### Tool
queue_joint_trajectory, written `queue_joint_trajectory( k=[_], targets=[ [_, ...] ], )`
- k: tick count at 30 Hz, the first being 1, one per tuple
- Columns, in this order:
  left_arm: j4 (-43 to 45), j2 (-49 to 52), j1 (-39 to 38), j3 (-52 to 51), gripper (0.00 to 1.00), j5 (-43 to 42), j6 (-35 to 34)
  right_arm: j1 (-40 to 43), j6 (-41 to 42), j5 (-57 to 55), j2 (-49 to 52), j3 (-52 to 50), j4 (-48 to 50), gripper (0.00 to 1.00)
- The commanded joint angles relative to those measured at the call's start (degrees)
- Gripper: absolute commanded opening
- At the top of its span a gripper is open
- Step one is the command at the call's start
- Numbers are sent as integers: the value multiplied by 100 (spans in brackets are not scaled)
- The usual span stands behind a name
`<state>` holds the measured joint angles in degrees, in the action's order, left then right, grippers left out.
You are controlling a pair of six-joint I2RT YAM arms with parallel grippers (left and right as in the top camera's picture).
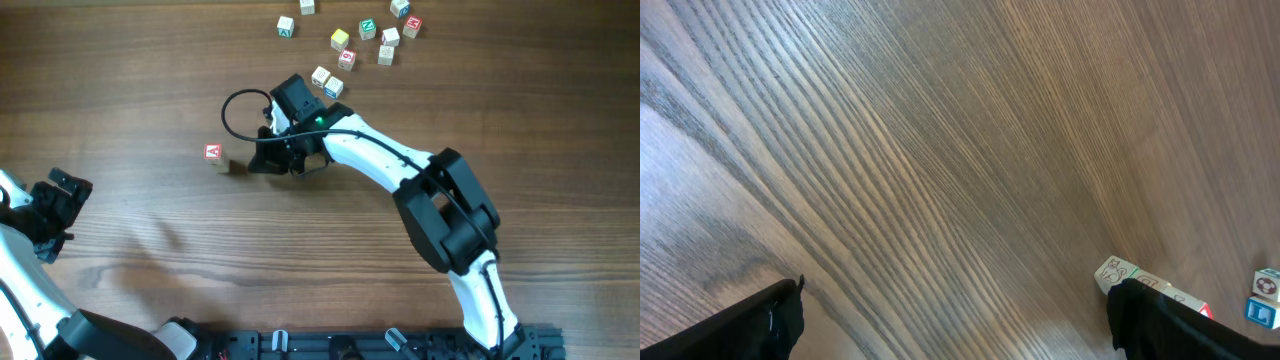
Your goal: Form a tower
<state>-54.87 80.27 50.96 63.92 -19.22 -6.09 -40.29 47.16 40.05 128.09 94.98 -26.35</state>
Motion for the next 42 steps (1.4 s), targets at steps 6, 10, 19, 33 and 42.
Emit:
queue_joint_trajectory(
  k=[6,10,19,33,42],
  targets=[
    [2,42,33,63,100,-68,118,-66,-5058,-2179,-1626,4,-734,100],
    [2,42,33,66,100,-68,118,-59,-6907,-1349,-1401,192,-201,100],
    [2,42,33,66,100,-68,118,-463,-8244,-1484,1515,4892,-3567,100],
    [2,42,33,63,100,-68,118,-776,-8614,-1912,2356,4889,-2787,100],
    [2,42,33,66,100,-68,118,-726,-8690,-2122,2358,4889,-2708,89]
  ],
)
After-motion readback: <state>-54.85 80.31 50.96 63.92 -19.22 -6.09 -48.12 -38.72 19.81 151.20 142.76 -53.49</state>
